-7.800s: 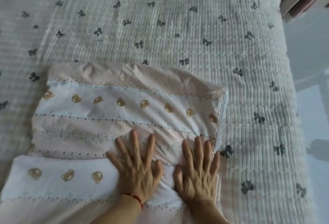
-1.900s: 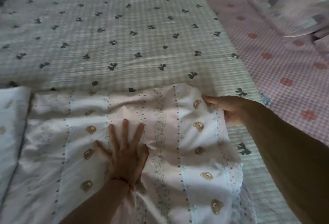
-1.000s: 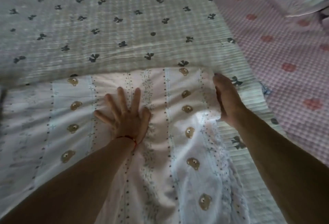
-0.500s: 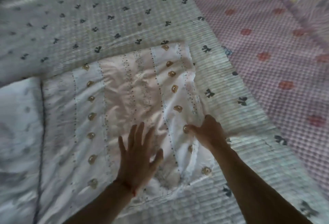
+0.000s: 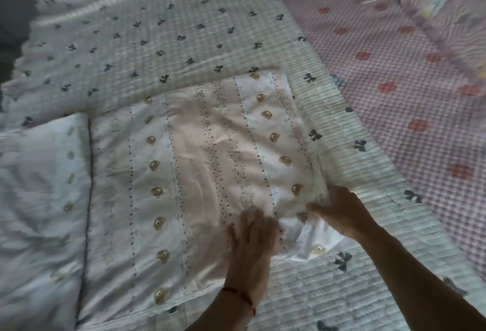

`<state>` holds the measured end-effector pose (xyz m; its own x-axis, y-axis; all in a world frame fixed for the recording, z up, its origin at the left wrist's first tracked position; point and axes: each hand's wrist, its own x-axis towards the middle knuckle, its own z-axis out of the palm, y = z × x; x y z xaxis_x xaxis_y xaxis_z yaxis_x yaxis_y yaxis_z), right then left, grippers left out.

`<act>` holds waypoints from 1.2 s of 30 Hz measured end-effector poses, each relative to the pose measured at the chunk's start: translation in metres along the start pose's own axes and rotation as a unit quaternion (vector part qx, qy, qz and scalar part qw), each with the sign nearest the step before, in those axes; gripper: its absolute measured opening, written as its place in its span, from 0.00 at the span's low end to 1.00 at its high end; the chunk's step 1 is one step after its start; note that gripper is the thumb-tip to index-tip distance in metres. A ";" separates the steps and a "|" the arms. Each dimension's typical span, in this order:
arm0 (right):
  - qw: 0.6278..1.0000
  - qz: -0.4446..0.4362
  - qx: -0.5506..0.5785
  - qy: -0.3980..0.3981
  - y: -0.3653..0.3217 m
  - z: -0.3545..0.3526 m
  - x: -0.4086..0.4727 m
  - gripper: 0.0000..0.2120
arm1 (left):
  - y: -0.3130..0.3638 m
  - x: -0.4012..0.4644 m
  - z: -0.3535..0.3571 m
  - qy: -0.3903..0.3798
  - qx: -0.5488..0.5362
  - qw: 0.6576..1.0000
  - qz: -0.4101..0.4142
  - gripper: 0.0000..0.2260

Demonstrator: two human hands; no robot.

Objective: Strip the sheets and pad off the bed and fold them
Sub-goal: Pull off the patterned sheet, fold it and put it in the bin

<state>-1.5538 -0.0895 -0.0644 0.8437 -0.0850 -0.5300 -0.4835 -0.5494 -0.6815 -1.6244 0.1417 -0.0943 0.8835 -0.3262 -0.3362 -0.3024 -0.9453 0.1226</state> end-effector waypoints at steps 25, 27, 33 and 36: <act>0.918 0.006 -0.340 0.203 -0.008 0.158 -0.030 0.35 | -0.256 -0.139 0.027 -0.124 -0.047 0.949 -0.287 0.35; 0.932 -0.037 -0.302 0.195 -0.048 0.204 -0.054 0.35 | -0.246 -0.133 0.029 -0.138 -0.089 0.938 -0.307 0.32; 0.954 -0.101 -0.246 0.137 -0.132 0.386 -0.096 0.32 | -0.285 -0.142 -0.020 -0.211 -0.204 0.943 -0.158 0.39; 0.937 -0.065 -0.270 0.213 -0.126 0.420 -0.087 0.31 | -0.355 -0.168 -0.051 -0.110 -0.163 0.980 -0.005 0.32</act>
<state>-1.6638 0.3358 -0.1445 0.9591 -0.2496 -0.1334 -0.2797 -0.9082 -0.3114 -1.6472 0.5329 -0.0333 0.7757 -0.3452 -0.5283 -0.1320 -0.9074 0.3990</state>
